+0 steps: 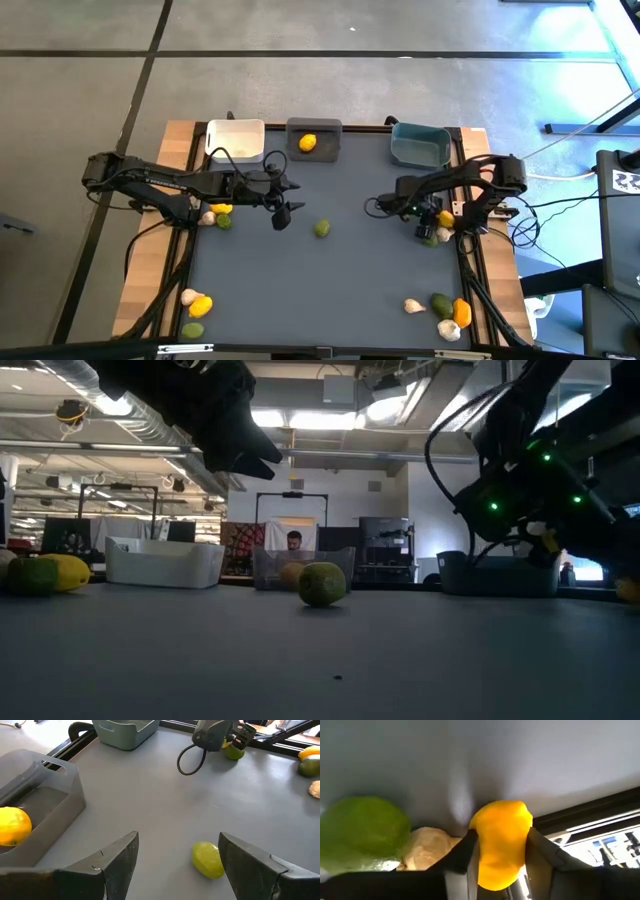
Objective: Sort produce into baskets
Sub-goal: Put the lemon into the black transparent bin
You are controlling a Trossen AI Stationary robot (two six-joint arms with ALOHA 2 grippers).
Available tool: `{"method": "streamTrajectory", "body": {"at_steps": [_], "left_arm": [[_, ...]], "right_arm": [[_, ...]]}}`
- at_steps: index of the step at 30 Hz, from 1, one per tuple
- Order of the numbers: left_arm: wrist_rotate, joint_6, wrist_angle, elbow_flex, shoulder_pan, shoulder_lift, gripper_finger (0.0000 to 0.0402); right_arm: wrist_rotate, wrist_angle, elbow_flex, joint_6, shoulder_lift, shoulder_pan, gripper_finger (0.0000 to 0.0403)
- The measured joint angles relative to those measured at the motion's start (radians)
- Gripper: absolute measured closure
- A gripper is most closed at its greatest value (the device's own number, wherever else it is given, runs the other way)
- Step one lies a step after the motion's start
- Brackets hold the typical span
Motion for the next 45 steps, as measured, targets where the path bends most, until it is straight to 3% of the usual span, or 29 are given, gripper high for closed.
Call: {"method": "streamTrajectory", "body": {"at_steps": [9, 17, 29, 38, 45], "left_arm": [[-0.026, 0.006, 0.009, 0.0, 0.0, 0.0, 0.0133], [-0.026, -0.027, 0.021, 0.0, 0.0, 0.0, 0.0133], [-0.019, -0.104, 0.061, 0.0, -0.006, 0.017, 0.0133], [-0.009, -0.001, 0.27, 0.0, -0.077, 0.118, 0.0133], [-0.008, 0.03, 0.469, 0.0, -0.128, 0.172, 0.0133]], "right_arm": [[0.048, -0.045, 0.181, -0.024, -0.045, 0.001, 0.0296], [0.133, 0.054, 0.355, -0.055, -0.122, 0.027, 0.0295], [0.195, 0.537, 0.417, -0.178, -0.209, 0.189, 0.0295], [0.195, 0.838, 0.417, -0.223, -0.209, 0.27, 0.0294], [0.194, 0.97, 0.417, -0.262, -0.209, 0.308, 0.0294]]}}
